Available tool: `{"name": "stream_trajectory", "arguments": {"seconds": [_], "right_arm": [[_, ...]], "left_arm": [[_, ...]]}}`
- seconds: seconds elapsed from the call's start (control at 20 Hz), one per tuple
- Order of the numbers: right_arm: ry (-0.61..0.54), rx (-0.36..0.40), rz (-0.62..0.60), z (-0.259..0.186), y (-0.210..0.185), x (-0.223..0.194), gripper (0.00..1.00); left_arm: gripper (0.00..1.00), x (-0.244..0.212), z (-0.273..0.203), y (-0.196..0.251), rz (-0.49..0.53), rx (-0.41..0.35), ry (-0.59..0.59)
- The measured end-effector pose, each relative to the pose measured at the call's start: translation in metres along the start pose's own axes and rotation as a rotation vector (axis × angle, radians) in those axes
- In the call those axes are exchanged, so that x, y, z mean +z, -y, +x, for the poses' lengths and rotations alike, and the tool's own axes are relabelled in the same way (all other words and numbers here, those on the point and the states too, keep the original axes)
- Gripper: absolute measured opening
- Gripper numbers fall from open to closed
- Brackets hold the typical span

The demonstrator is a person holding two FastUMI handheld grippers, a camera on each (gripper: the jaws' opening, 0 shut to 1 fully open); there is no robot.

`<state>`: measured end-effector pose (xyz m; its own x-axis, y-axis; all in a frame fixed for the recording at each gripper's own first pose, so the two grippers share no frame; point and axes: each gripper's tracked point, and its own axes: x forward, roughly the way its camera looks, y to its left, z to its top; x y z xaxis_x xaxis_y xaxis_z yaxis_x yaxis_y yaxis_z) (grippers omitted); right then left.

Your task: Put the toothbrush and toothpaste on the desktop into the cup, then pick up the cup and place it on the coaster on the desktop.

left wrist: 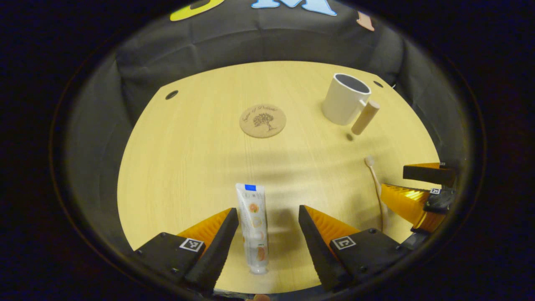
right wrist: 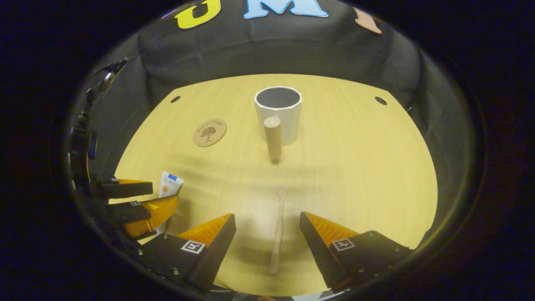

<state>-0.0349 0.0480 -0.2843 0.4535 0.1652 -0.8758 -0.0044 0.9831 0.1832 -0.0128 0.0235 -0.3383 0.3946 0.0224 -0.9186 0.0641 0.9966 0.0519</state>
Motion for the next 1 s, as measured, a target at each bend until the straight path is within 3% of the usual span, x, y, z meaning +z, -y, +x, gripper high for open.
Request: {"name": "stream_trajectory", "arguments": {"seconds": [0.45,0.85,0.9,1.0], "right_arm": [[-0.217,-0.032,-0.011,0.027,0.004,-0.032,0.96],[-0.358,-0.048,0.024,0.031,0.005,-0.053,0.66],[-0.354,-0.048,0.023,0.034,0.006,-0.052,0.59],[-0.373,-0.061,0.013,0.03,0.009,-0.053,0.56]], "left_arm": [[0.95,-0.024,0.035,-0.021,-0.043,0.008,-0.142],[0.93,-0.022,0.038,-0.012,-0.015,-0.014,-0.19],[0.89,-0.021,0.039,-0.011,-0.014,-0.015,-0.189],[0.78,-0.02,0.038,-0.011,-0.011,-0.014,-0.19]]}}
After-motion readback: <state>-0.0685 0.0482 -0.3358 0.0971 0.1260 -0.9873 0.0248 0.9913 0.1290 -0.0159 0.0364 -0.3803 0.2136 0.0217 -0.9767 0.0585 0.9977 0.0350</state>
